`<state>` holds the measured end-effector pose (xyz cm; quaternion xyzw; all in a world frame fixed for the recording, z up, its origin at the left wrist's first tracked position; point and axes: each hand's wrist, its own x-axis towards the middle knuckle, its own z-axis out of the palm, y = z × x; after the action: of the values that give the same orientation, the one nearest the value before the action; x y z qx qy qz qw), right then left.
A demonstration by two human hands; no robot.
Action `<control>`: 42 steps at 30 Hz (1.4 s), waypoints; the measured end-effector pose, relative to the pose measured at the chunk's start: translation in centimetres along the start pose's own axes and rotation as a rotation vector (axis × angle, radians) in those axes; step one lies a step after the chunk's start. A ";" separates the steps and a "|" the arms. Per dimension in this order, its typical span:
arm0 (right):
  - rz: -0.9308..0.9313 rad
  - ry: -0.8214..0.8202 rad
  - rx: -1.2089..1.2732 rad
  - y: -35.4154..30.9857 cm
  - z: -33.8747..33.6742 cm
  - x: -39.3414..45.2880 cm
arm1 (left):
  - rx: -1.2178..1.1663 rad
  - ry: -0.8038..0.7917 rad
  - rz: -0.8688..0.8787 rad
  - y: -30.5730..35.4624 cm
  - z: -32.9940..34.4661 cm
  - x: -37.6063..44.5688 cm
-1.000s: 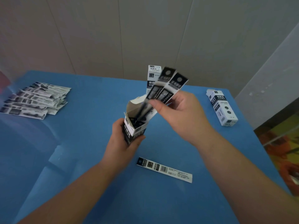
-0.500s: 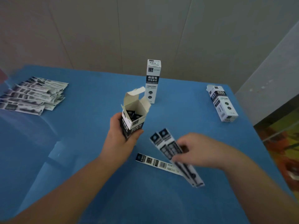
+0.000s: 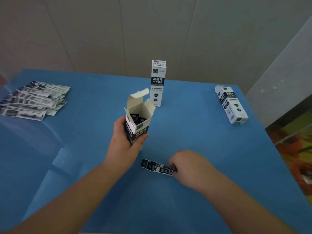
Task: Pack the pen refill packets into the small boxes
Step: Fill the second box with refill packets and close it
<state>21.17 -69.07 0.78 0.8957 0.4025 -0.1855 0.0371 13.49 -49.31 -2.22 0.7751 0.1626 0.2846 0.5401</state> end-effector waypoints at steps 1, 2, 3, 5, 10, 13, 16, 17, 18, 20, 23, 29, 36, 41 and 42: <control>0.003 -0.001 0.020 0.1 0.1 0.0 | 0.000 0.002 0.002 0.0 0.0 0.0; 0.008 0.006 0.046 0.1 0.1 0.0 | -0.003 0.003 0.002 -0.1 0.0 0.0; 0.017 0.017 0.070 0.2 0.2 0.1 | -0.006 0.001 0.003 -0.1 0.0 -0.1; 0.028 0.036 0.089 0.4 0.4 0.1 | -0.010 -0.006 0.006 0.0 0.0 -0.1; 0.025 0.015 0.031 0.3 0.6 0.3 | -0.004 -0.005 0.009 0.2 0.1 -0.2; -0.002 -0.003 -0.022 0.2 0.9 0.2 | -0.009 -0.004 0.009 0.2 0.1 -0.2; -0.012 0.016 -0.025 0.2 1.1 0.0 | -0.020 -0.006 0.003 0.1 0.2 -0.2; -0.019 0.023 -0.019 0.3 1.0 -0.1 | -0.020 -0.007 0.001 0.2 0.2 -0.2; -0.025 0.023 -0.014 0.4 0.9 -0.2 | -0.018 -0.007 0.001 0.2 0.1 -0.2; -0.023 0.010 0.005 0.4 0.6 -0.4 | -0.019 -0.004 -0.003 0.2 0.1 -0.2; 0.006 -0.009 0.032 0.5 0.1 -0.7 | -0.021 -0.001 -0.001 0.0 0.2 -0.1; 0.015 -0.010 -0.023 0.2 0.1 -0.7 | -0.030 -0.015 0.008 -0.3 0.2 -0.1; 0.038 0.019 0.166 1.2 -1.2 -1.0 | -0.027 -0.028 0.006 -0.4 0.1 0.0; 0.101 0.152 0.913 2.4 -5.7 -2.4 | -0.035 -0.041 -0.002 -0.4 0.1 0.0; 0.090 0.189 1.104 2.4 -6.7 -2.7 | -0.037 -0.040 -0.006 -0.4 0.1 0.0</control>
<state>23.32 -71.20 7.77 0.8112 0.2083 -0.2860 -0.4656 13.57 -49.23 -2.59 0.7699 0.1491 0.2705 0.5584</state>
